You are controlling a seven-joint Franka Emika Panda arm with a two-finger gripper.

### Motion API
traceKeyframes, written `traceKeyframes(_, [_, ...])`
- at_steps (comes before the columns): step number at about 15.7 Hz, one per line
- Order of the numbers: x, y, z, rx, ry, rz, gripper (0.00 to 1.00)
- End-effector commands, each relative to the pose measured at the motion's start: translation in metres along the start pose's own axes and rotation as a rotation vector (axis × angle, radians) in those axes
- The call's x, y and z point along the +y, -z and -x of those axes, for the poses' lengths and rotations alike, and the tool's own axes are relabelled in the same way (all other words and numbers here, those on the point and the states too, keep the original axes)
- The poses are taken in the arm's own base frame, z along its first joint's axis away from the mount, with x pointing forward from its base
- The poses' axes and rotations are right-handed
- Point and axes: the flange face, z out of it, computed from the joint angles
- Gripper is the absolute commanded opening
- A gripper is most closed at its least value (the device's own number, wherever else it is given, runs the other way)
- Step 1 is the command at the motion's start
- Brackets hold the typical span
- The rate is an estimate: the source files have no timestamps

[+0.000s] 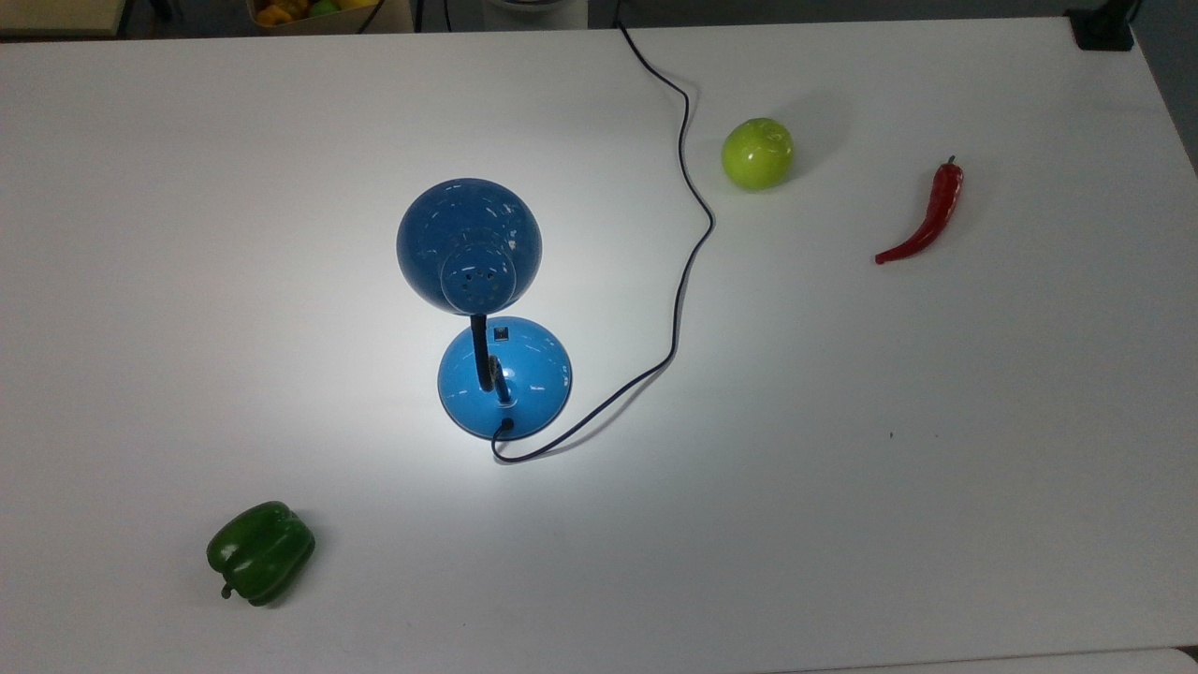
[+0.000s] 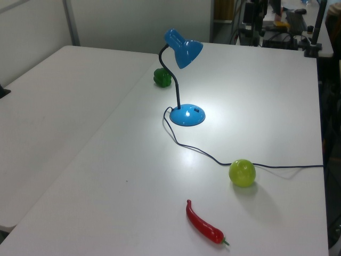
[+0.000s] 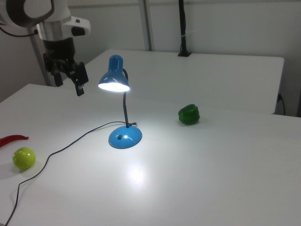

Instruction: Turn on desk lamp

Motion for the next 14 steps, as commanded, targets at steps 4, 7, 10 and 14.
traceKeyframes(4, [-0.035, -0.001, -0.009, 0.035, 0.038, -0.004, 1.0])
traceKeyframes(7, [-0.035, -0.004, -0.015, 0.073, 0.095, -0.004, 1.0])
traceKeyframes(10, [-0.036, -0.012, -0.017, 0.084, 0.151, 0.015, 1.0])
traceKeyframes(14, [-0.034, -0.019, -0.02, 0.086, 0.216, 0.056, 1.0])
